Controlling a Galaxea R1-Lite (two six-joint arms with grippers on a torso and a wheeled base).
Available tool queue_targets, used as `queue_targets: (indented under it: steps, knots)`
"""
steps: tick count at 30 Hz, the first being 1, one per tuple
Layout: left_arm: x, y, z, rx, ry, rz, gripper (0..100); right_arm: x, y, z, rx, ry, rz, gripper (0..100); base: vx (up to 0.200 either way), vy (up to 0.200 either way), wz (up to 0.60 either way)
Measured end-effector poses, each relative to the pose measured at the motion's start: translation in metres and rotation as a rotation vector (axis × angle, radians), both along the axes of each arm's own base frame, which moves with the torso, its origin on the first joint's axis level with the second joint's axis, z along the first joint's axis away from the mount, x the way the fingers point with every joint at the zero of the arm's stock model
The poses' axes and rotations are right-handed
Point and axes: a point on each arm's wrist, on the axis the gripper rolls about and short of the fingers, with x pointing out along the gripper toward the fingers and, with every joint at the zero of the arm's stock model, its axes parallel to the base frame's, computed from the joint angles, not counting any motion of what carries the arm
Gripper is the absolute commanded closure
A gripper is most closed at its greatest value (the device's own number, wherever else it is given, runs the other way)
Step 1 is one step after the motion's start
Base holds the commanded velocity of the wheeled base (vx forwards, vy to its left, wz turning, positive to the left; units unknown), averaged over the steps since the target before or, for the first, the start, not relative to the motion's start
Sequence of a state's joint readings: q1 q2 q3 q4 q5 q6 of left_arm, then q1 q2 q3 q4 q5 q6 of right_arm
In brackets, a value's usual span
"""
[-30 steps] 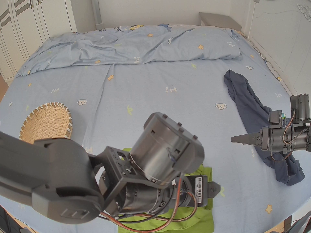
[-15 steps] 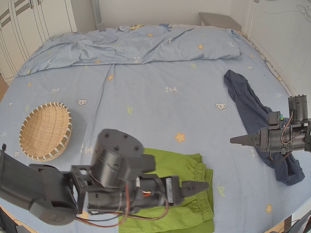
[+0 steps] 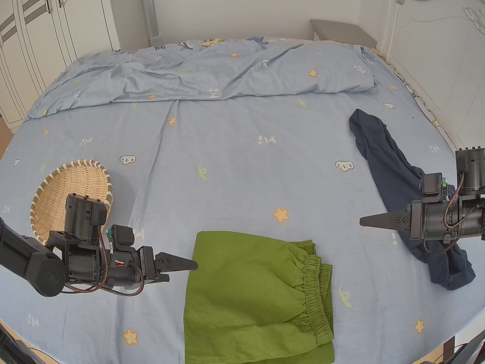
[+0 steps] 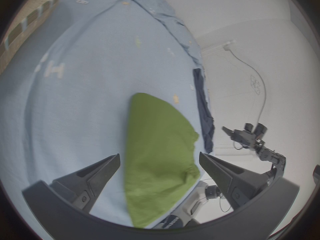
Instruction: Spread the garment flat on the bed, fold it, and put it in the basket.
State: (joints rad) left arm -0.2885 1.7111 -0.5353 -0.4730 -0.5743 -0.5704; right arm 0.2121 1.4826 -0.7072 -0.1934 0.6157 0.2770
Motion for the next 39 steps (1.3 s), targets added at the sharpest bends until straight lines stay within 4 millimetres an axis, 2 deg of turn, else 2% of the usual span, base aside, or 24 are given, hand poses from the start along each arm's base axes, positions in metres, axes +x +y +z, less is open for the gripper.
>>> queue_targets:
  steps: [3, 6, 14, 30, 39]
  knots:
    - [0.005, 0.011, -0.019, 0.028, 0.033, -0.004, 0, -0.005, 0.002, 0.004, 0.004, -0.015, 0.012, 0, 0.000, 0.000, 0.00]
    - [0.010, 0.013, -0.035, 0.039, 0.062, -0.014, 0, -0.009, 0.003, 0.006, 0.007, -0.027, 0.022, 0, 0.000, 0.000, 0.00]
    - [0.010, -0.008, -0.057, 0.043, 0.089, -0.096, 0, -0.014, 0.005, 0.008, 0.009, -0.036, 0.036, 0, 0.000, 0.000, 0.00]
    - [-0.004, -0.042, -0.062, 0.029, 0.140, -0.205, 0, -0.009, 0.008, 0.000, -0.004, -0.011, 0.047, 0, 0.000, 0.000, 0.00]
    - [-0.002, -0.056, -0.063, -0.018, 0.106, -0.216, 0, -0.008, 0.009, -0.002, -0.006, -0.003, 0.047, 0, 0.000, 0.000, 0.00]
